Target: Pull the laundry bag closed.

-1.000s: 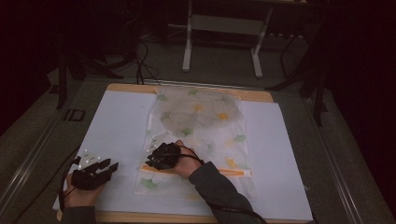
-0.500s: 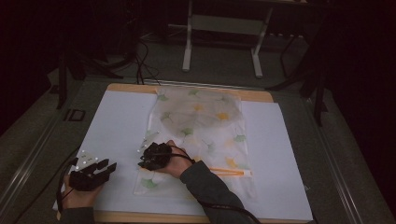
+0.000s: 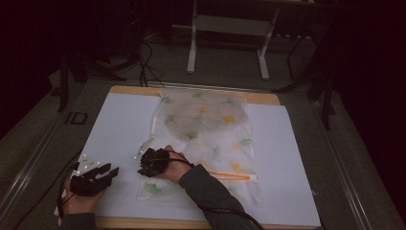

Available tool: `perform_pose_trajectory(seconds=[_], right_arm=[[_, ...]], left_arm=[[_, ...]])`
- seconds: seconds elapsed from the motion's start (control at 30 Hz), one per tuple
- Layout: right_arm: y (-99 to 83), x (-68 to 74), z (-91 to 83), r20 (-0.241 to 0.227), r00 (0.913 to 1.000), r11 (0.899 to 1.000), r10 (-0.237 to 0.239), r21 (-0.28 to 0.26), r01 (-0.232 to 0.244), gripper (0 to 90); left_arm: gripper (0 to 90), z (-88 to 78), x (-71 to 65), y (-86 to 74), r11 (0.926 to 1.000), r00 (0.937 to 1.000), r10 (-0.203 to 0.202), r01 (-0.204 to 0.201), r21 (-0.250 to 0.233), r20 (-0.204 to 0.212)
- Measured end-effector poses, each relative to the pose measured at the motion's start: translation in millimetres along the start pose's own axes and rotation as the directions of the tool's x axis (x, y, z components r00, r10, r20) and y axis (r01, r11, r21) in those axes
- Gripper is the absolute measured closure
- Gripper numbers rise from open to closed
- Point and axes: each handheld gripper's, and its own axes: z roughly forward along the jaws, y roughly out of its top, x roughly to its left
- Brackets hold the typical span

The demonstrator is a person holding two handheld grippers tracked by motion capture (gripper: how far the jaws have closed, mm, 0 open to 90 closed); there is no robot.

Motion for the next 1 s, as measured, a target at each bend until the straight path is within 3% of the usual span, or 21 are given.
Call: perform_pose_trajectory(seconds=[0.1,0.53,0.8,1.0], right_arm=[[1.6,-0.7,0.6,0.006,0.9999,1.0,0.009,0.001,-0.009,77.2],[8.1,2.7,8.5,0.01,0.9999,0.999,0.003,0.045,-0.004,71.5],[10.8,2.9,12.3,0.027,0.9995,0.998,0.015,0.066,-0.016,78.6],[11.9,3.4,11.4,0.031,0.9995,0.999,0.01,0.05,-0.012,80.9]], left_arm=[[62.3,0.0,-0.2,0.1,1.0,1.0,0.002,-0.002,-0.002,-0.001],[62.3,-0.7,0.3,0.0,1.0,1.0,0.001,-0.001,-0.004,-0.003],[62.3,-1.0,0.7,0.0,1.0,1.0,0.001,-0.001,-0.004,-0.004],[62.3,-1.0,0.6,0.0,1.0,1.0,0.004,-0.004,-0.002,-0.006]])
